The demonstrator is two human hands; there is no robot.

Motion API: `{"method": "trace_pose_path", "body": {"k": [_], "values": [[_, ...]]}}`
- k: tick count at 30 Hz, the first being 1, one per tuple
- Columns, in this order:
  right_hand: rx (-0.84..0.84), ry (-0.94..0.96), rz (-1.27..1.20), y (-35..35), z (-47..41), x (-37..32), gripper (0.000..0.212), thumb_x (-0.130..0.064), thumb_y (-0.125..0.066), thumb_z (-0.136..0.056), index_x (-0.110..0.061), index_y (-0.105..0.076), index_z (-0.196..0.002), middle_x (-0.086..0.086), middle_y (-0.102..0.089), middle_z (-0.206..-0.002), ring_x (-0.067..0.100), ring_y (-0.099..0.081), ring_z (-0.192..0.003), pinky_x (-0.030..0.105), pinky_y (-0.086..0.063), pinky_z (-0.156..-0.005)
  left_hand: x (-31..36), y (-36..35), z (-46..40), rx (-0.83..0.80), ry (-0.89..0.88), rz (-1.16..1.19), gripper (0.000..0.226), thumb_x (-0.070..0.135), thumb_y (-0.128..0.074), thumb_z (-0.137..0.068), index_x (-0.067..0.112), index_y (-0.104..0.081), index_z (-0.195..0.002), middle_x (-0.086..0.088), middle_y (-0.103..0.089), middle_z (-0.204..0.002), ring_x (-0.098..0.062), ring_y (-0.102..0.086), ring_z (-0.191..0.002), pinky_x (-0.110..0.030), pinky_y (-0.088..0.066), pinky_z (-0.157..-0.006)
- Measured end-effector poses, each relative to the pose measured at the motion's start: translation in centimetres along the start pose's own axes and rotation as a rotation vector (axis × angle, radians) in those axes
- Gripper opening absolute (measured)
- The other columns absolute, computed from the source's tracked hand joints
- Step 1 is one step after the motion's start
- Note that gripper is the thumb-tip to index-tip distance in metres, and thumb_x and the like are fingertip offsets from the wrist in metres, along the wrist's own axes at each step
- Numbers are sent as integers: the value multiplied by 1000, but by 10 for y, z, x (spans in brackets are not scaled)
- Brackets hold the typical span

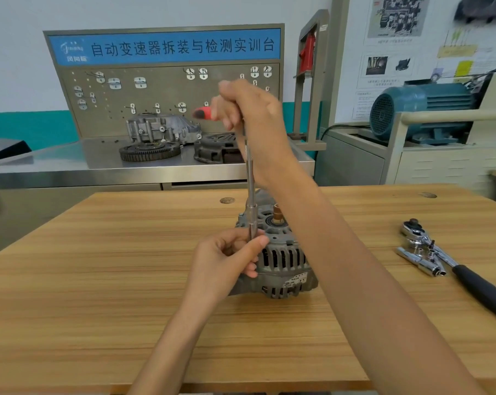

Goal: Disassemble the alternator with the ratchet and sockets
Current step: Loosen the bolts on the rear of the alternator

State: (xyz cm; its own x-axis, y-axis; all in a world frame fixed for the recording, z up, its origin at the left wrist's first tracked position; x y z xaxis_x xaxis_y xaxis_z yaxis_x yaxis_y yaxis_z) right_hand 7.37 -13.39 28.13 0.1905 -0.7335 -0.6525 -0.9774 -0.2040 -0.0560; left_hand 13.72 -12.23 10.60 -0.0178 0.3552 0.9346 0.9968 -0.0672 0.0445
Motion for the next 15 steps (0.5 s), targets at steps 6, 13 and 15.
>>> {"method": "trace_pose_path", "body": {"k": [6, 13, 15], "values": [[102, 86, 92, 6, 3, -2, 46, -3, -48, -93, -15, -40, -50, -5, -38, -49, 6, -41, -54, 25, -43, -71, -1, 1, -1, 18, 12, -15, 13, 33, -68, -67, 20, -70, -70, 3, -60, -49, -6, -54, -42, -15, -46, -44], [396, 342, 663, 17, 16, -31, 45, -11, -56, -89, -20, -34, -50, -12, -31, -47, 9, -33, -52, 23, -34, -68, -3, 1, -2, 35, 15, -7, 5, 27, -72, -72, 22, -71, -75, 3, -59, -48, -5, -54, -40, -13, -46, -44], [213, 174, 355, 16, 5, -14, 47, -6, -52, -91, -16, -34, -49, -12, -29, -45, 6, -31, -48, 16, -35, -63, -2, 1, -1, 19, 8, -15, 1, 20, -72, -78, 21, -72, -79, 4, -58, -49, -3, -54, -42, -12, -45, -45]]}}
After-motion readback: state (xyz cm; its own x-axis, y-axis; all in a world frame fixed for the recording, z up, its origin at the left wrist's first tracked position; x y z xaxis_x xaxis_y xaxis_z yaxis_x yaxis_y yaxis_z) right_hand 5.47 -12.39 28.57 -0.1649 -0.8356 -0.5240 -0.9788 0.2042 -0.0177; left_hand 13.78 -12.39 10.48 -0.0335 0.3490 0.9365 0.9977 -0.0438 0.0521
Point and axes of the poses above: each hand's wrist, its own z-axis away from the middle knuckle, its own y-axis out of the back of the hand, x = y × z, the point moved 10 cm from there along -z, towards the middle knuckle
